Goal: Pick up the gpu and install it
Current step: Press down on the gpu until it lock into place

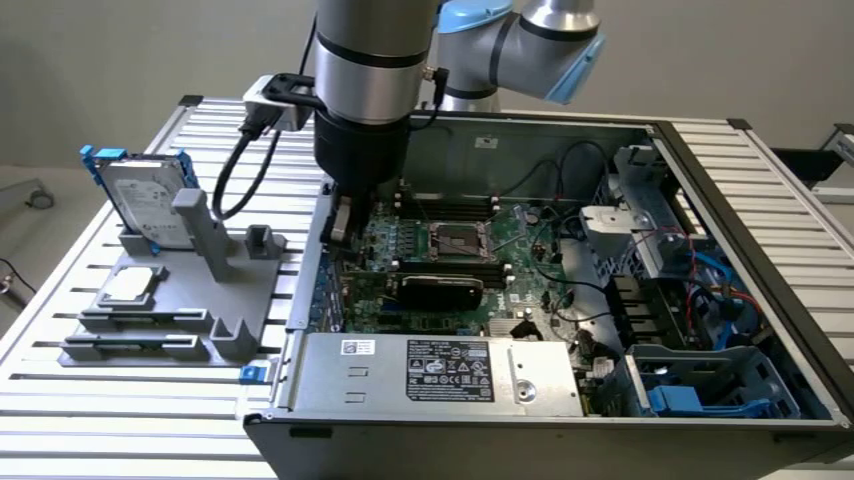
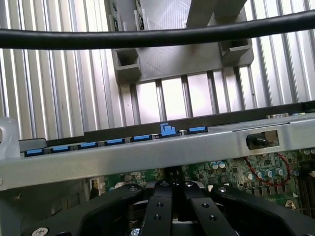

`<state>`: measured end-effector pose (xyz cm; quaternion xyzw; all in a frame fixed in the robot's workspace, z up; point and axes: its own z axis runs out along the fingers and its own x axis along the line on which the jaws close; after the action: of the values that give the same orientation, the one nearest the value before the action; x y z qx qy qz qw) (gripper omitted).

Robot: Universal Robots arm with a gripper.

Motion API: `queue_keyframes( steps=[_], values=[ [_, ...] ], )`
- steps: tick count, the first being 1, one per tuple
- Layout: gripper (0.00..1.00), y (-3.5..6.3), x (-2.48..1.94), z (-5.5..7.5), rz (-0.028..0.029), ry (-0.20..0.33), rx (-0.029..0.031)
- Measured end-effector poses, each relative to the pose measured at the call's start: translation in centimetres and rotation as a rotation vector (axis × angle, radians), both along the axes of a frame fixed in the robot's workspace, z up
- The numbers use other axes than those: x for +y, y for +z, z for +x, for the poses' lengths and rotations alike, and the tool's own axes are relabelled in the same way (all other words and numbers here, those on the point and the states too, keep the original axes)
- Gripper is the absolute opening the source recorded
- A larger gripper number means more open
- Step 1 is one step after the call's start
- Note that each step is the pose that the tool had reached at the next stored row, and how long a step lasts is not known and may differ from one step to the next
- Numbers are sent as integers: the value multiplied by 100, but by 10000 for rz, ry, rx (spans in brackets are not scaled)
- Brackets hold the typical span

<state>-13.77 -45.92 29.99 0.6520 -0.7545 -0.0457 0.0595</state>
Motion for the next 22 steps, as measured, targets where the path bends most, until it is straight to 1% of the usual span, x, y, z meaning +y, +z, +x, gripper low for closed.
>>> queue_keyframes(
  steps=[5, 12, 14, 15, 17, 20, 21, 22],
  values=[
    [11, 27, 1, 30, 3, 0, -2],
    [11, 33, 1, 41, 2, -4, -1],
    [11, 34, 1, 40, 1, -10, 11],
    [11, 35, 0, 40, 0, -15, 30],
    [11, 34, 1, 37, 2, -29, 89],
    [11, 34, 0, 31, 1, -50, 225],
    [11, 35, 0, 29, 0, -58, 255],
    [11, 35, 0, 29, 0, -64, 273]
  ],
)
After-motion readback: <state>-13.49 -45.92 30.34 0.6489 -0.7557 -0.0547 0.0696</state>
